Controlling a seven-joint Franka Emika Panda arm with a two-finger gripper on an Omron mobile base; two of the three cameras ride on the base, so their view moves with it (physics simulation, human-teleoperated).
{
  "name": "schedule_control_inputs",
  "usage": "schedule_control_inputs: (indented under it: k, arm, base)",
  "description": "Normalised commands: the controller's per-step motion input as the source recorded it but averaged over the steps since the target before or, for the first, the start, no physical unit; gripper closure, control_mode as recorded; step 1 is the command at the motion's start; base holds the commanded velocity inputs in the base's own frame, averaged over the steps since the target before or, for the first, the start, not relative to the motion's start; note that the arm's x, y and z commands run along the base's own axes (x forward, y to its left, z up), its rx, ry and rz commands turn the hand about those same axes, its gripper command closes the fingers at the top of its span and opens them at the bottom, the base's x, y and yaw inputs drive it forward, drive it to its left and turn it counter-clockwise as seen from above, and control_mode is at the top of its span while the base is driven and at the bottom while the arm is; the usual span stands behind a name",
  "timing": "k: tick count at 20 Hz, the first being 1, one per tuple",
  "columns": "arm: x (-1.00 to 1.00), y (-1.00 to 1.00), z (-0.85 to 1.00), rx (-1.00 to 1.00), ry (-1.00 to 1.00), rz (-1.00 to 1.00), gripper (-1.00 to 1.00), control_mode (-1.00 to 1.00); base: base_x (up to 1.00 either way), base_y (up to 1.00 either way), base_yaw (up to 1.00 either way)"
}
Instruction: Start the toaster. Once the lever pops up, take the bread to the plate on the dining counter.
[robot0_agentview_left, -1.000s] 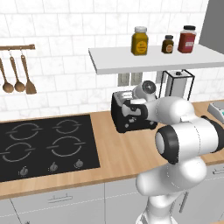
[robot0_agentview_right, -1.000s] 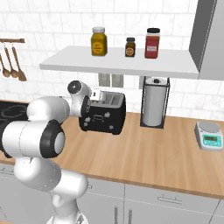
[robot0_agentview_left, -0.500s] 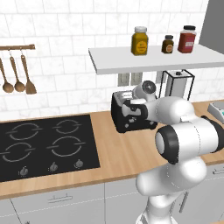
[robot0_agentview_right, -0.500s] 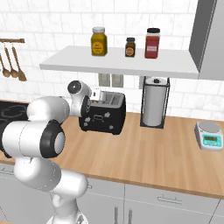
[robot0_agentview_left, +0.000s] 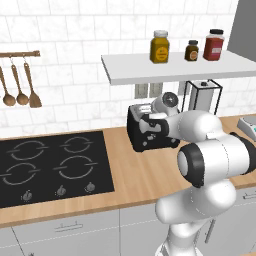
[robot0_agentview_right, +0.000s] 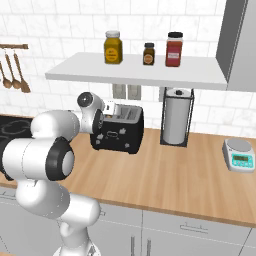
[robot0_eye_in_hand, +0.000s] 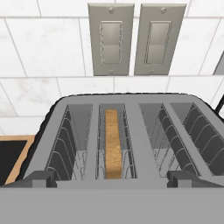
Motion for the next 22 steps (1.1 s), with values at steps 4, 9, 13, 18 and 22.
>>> schedule_control_inputs:
  k: [4,9,13,18,22]
  arm:
    - [0.0,0.0,0.0,0.0,0.0,0.0,-1.0,-1.0]
    - [0.0,0.0,0.0,0.0,0.0,0.0,-1.0,-1.0]
    - [0.0,0.0,0.0,0.0,0.0,0.0,-1.0,-1.0]
    - [0.0,0.0,0.0,0.0,0.0,0.0,-1.0,-1.0]
    - [0.0,0.0,0.0,0.0,0.0,0.0,-1.0,-1.0]
  base:
    - [0.0,0.0,0.0]
    - [0.0,0.0,0.0]
    - [0.0,0.0,0.0]
    - [0.0,0.0,0.0]
    - [0.0,0.0,0.0]
